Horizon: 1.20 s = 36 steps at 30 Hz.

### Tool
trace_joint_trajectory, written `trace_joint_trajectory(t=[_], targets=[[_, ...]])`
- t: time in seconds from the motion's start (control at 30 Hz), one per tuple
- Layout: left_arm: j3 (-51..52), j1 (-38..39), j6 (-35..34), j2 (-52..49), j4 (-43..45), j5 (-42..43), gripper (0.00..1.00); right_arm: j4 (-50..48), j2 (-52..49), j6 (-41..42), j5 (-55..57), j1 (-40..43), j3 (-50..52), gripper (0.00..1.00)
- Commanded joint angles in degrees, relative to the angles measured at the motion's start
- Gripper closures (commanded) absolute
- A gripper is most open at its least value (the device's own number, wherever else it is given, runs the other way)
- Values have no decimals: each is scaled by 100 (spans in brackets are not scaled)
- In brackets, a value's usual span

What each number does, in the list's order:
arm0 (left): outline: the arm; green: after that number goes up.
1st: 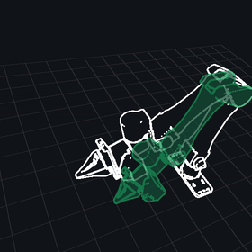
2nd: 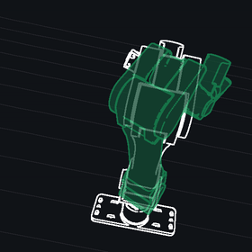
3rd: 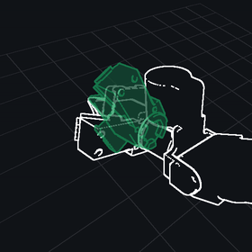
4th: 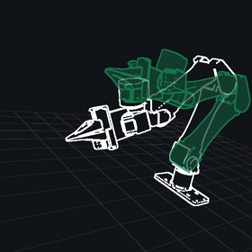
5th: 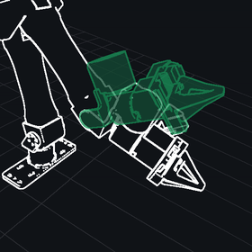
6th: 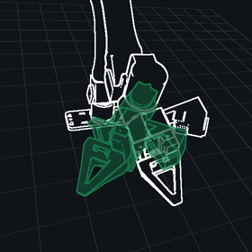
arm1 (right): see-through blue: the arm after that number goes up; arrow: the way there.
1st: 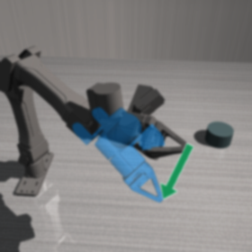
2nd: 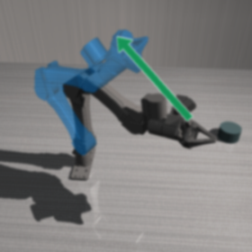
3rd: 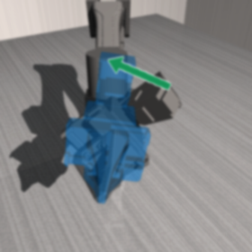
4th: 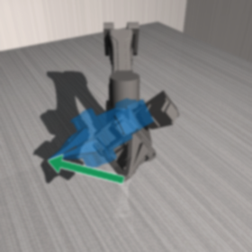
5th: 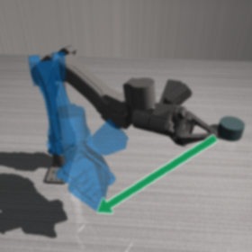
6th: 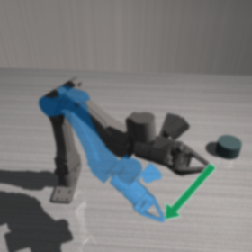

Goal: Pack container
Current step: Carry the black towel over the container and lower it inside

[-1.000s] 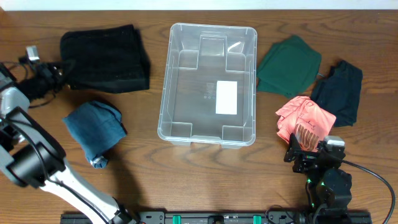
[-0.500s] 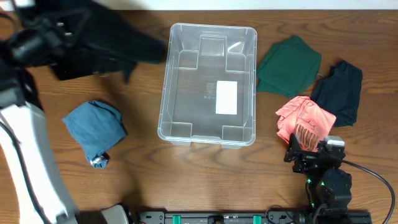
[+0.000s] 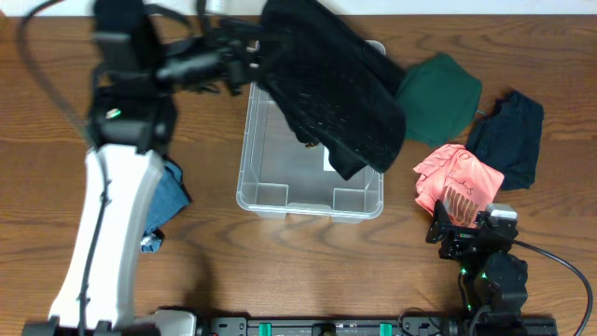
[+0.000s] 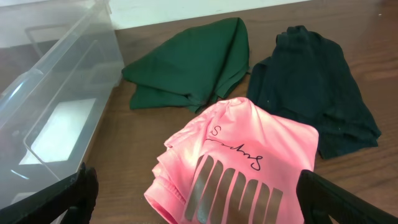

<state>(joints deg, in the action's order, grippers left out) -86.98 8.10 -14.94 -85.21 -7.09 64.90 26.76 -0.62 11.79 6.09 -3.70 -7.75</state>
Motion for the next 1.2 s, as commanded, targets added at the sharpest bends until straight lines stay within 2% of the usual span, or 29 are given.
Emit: trace_joint_trajectory(t=[0.0,0.07,0.2,0.37,0.47,0.57,0.73,0.8,0.87,0.93,1.0,1.17], targets=[[-133,278,859,-374,125,-175,94,2,31,83,55,15,15,1],[-133,402,1082,-621,122,-173,94,2,31,83,55,15,15,1],[-133,566,1078,-1051,361,-127,94,2,31,83,55,15,15,1],[-133,688,1021,-1123,1062,-111,94,2,31,83,55,15,15,1],[-133,710,1023,-1126,1185,-116,94,2,31,83,55,15,15,1],[-131,710,1231,-1152,575,-114,94,2,31,83,55,15,15,1],[-26,710,2511,-1246,-1344,-219,94,2,31,83,55,15,15,1],[35,708,2715,-1298,-1906,-503,94,2,31,83,55,15,15,1],[61,710,2712,-1329,-2063,-645,94,0,31,83,55,15,15,1],[59,717,2632,-1311,-1838,-614,94,2,31,83,55,15,15,1],[50,715,2203,-1276,-1252,-527,94,2,31,83,55,15,15,1],[50,717,909,-1241,975,-518,94,2,31,83,55,15,15,1]])
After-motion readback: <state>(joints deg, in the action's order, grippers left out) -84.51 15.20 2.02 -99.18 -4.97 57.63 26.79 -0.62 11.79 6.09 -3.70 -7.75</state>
